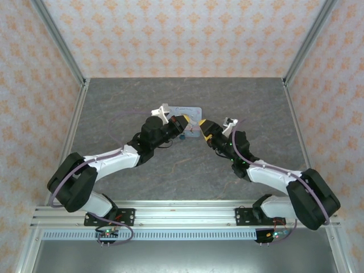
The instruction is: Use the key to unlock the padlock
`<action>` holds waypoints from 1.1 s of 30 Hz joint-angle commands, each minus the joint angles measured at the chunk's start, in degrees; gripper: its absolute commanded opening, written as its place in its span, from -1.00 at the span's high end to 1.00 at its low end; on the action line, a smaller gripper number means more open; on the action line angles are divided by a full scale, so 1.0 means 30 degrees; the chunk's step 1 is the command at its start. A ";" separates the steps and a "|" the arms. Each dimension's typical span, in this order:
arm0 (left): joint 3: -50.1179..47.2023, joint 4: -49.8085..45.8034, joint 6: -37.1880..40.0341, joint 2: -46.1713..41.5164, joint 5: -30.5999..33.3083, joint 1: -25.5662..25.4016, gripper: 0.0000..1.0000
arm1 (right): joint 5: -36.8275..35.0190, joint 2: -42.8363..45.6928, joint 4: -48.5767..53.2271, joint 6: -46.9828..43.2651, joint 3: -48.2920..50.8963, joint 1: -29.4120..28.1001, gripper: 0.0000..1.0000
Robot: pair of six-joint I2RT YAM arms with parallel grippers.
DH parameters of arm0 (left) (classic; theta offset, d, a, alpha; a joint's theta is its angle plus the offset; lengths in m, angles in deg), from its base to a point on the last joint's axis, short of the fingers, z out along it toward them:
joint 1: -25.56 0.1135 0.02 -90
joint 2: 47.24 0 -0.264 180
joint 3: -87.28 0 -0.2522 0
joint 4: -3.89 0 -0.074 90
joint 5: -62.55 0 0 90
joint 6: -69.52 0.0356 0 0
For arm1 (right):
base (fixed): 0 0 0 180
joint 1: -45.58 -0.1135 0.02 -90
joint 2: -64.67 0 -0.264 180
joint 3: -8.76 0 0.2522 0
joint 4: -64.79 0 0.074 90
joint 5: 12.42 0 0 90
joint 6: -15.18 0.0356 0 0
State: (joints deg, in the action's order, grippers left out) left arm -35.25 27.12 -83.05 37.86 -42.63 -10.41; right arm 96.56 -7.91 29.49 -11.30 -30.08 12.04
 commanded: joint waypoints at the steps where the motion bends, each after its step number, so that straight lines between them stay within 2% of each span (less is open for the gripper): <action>1: -0.0352 0.3148 -0.1216 0.0539 0.0798 -0.0111 1.00 | 0.0581 -0.0424 -0.3791 0.1404 0.0057 0.0074 -0.12; 15: -0.0418 0.5359 -0.2802 0.1873 0.1191 -0.0491 1.00 | 0.1933 -0.2783 -0.5528 0.2202 -0.1276 -0.0154 0.01; 24: -0.0418 0.5714 -0.3110 0.2305 0.1394 -0.0578 1.00 | 0.2048 -0.3419 -0.5839 0.2342 -0.1366 -0.0290 0.21; 33: -0.0426 0.5709 -0.3256 0.2392 0.1548 -0.0588 1.00 | 0.2015 -0.3929 -0.6294 0.2474 -0.1107 -0.0394 0.50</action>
State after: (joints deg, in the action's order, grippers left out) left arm -36.28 42.10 -92.69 44.42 -39.70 -11.59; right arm 101.90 -19.30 14.98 -3.84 -32.71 11.21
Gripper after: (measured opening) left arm 0.043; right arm 0.267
